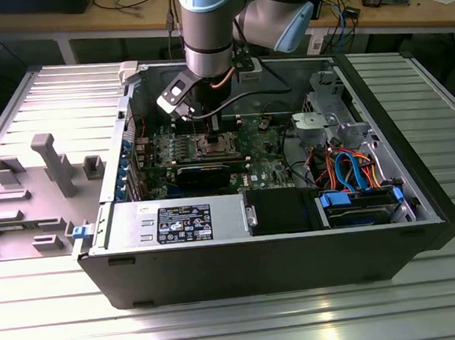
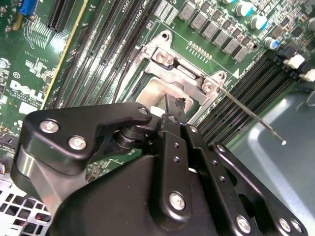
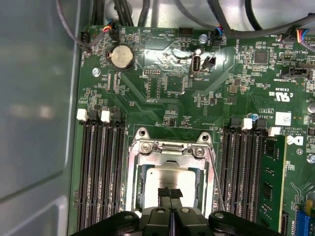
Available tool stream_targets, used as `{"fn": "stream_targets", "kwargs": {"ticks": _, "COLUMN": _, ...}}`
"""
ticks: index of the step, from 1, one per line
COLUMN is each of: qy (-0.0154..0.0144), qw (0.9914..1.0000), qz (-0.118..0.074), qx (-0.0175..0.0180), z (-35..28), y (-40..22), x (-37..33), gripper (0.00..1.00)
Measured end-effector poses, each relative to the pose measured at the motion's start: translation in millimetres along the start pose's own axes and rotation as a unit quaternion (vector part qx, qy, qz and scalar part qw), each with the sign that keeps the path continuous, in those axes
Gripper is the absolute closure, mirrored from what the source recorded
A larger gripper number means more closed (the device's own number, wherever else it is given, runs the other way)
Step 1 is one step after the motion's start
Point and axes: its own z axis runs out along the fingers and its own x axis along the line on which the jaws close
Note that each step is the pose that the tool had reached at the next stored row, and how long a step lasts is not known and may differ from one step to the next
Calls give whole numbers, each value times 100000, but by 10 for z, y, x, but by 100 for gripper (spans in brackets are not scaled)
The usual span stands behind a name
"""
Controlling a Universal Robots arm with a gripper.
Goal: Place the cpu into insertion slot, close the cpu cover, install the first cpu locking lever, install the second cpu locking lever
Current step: 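Close the cpu cover, then install the first cpu locking lever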
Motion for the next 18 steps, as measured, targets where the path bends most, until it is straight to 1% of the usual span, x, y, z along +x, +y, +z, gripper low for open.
{"fn": "stream_targets", "kwargs": {"ticks": 15, "qy": -5, "qw": 100000, "qz": 194, "qx": -13, "z": -1, "y": 1, "x": 0, "gripper": 89}}
{"fn": "stream_targets", "kwargs": {"ticks": 16, "qy": -11, "qw": 100000, "qz": 196, "qx": -8, "z": -15, "y": 1, "x": 1, "gripper": 89}}
{"fn": "stream_targets", "kwargs": {"ticks": 17, "qy": -7, "qw": 100000, "qz": 200, "qx": -13, "z": -43, "y": 1, "x": 2, "gripper": 89}}
{"fn": "stream_targets", "kwargs": {"ticks": 18, "qy": -7, "qw": 100000, "qz": 200, "qx": -11, "z": -96, "y": 2, "x": 4, "gripper": 89}}
